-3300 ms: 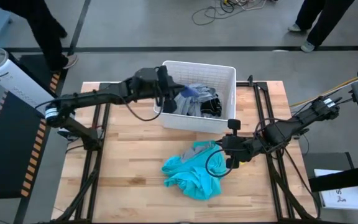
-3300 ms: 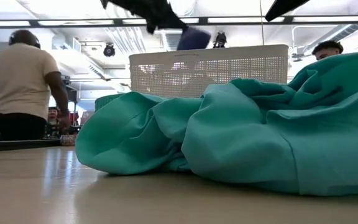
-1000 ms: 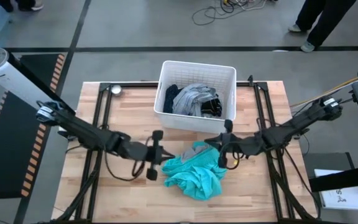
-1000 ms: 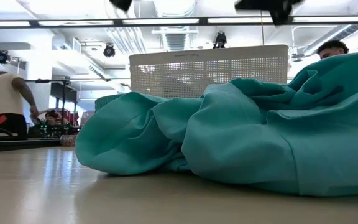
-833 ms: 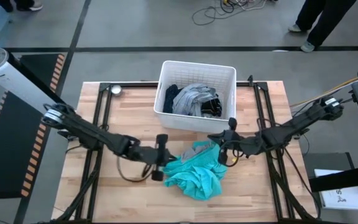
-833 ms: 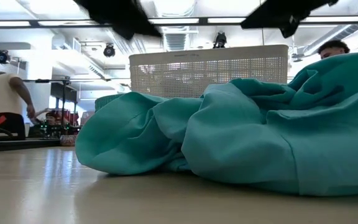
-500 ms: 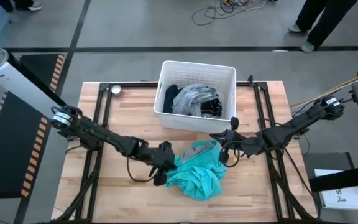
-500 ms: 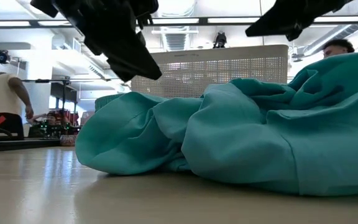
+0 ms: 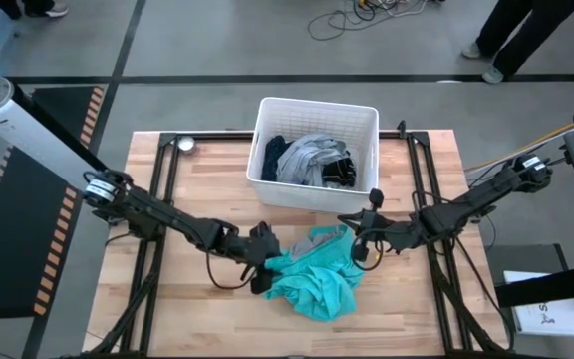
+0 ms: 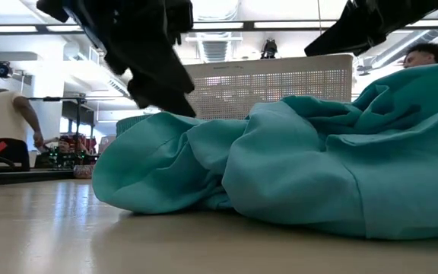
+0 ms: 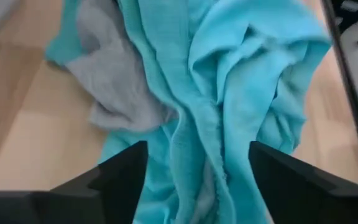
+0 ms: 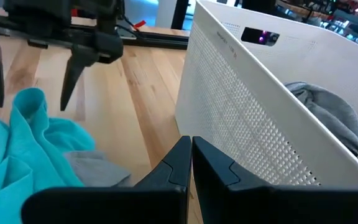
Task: Sort clothes
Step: Put the blue shorts into the laundry bin
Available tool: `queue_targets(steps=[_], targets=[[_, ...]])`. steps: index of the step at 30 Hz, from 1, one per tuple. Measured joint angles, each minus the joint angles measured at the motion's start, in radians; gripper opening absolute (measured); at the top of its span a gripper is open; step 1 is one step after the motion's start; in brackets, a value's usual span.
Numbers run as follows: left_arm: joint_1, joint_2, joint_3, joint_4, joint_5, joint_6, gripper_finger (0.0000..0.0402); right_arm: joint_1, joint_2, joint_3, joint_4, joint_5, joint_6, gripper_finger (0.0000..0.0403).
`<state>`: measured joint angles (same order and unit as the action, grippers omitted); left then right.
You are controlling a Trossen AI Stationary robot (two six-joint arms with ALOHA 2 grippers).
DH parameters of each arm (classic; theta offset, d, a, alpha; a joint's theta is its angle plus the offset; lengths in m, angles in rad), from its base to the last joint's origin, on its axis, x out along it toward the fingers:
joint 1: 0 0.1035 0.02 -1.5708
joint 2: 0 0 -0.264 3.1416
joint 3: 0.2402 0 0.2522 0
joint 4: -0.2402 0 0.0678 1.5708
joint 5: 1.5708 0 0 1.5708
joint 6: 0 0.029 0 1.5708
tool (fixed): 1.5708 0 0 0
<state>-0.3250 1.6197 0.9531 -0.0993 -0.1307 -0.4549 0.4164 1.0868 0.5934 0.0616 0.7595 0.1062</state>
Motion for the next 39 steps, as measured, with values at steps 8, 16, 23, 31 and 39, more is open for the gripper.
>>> queue_targets(steps=[8,16,23,31,39], targets=[[0.021,0.093,0.000,0.035,0.066,0.008,0.0289,0.000,0.000,0.000,-0.001,-0.004,-0.004,0.0000],[0.021,0.148,0.000,0.115,0.150,0.009,0.0259,0.000,0.001,-0.002,-0.005,-0.004,-0.002,0.0000],[0.021,0.180,0.000,0.120,0.149,0.031,0.0184,0.000,0.001,-0.003,-0.005,-0.004,-0.011,0.0000],[0.021,0.192,0.010,0.112,0.140,0.027,0.0017,0.000,0.001,-0.003,-0.005,-0.004,-0.013,0.0000],[0.014,0.154,0.201,-0.147,0.056,0.155,0.0006,0.000,0.001,-0.003,-0.005,-0.003,-0.018,0.0000]])
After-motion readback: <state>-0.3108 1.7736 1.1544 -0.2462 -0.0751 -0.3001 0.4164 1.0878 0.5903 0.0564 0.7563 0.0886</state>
